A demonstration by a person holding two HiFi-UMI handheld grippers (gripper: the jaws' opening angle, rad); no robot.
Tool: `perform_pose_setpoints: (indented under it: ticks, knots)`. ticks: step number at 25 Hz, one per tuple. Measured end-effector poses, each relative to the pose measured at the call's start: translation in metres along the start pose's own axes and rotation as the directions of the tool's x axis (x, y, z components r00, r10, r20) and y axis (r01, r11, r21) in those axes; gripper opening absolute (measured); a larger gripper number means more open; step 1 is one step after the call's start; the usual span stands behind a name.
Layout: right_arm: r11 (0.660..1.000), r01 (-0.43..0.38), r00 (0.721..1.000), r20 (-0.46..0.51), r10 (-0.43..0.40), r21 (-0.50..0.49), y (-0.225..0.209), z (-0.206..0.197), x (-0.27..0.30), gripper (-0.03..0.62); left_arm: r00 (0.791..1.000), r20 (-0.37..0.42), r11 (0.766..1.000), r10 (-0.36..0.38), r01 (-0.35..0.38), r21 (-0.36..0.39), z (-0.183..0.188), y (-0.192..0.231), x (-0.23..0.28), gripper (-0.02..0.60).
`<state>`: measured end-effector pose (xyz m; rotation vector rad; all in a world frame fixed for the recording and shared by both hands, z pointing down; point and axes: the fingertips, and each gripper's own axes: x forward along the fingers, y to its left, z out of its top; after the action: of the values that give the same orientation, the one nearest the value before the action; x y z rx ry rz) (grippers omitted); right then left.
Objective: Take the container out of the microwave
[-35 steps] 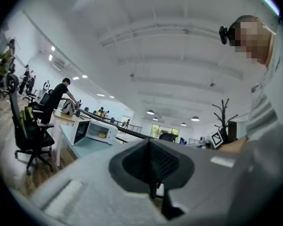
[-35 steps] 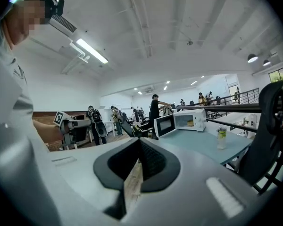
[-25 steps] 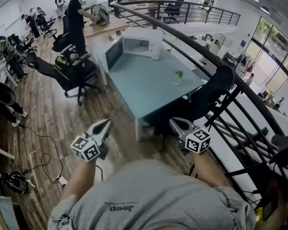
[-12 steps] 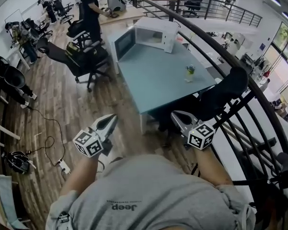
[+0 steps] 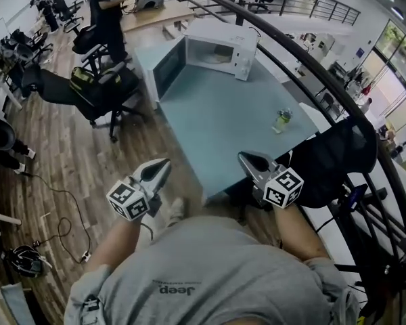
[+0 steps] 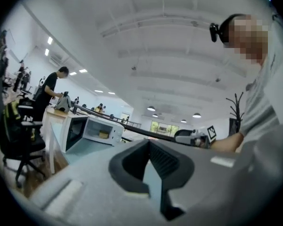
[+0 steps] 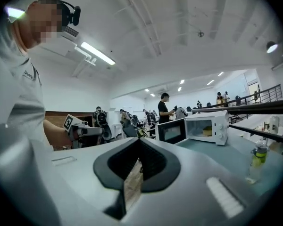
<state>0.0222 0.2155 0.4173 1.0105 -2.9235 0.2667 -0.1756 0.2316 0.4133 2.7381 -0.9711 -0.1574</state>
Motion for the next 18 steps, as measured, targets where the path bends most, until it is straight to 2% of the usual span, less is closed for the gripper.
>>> perform_pose_setpoints:
  ticks: [5,7,10,14,18]
  knots:
    - [0.993,0.097,0.995,-0.021,-0.095,0.068,-0.086,0.021,0.122,0.003,0.989,-0.066,0.992,-0.129,0.129,-0.004,0.048,0.135,0.083,0.016]
    - [0.986,0.140,0.990,-0.027,-0.139,0.086,-0.121,0.031,0.157,0.003,0.981,-0.085,0.985,-0.173,0.174,0.000,0.066,0.179,0.113,0.017]
    - [0.973,0.206,0.978,-0.039,-0.203,0.101,-0.166,0.034,0.190,0.003,0.970,-0.099,0.975,-0.224,0.224,-0.012,0.073,0.232,0.155,0.016]
    - [0.954,0.276,0.961,-0.062,-0.271,0.118,-0.214,0.039,0.209,0.003,0.954,-0.103,0.960,-0.281,0.278,-0.042,0.080,0.269,0.205,0.016]
    - [0.940,0.320,0.947,-0.081,-0.312,0.115,-0.245,0.047,0.202,0.003,0.938,-0.109,0.944,-0.329,0.325,-0.055,0.080,0.274,0.250,0.016]
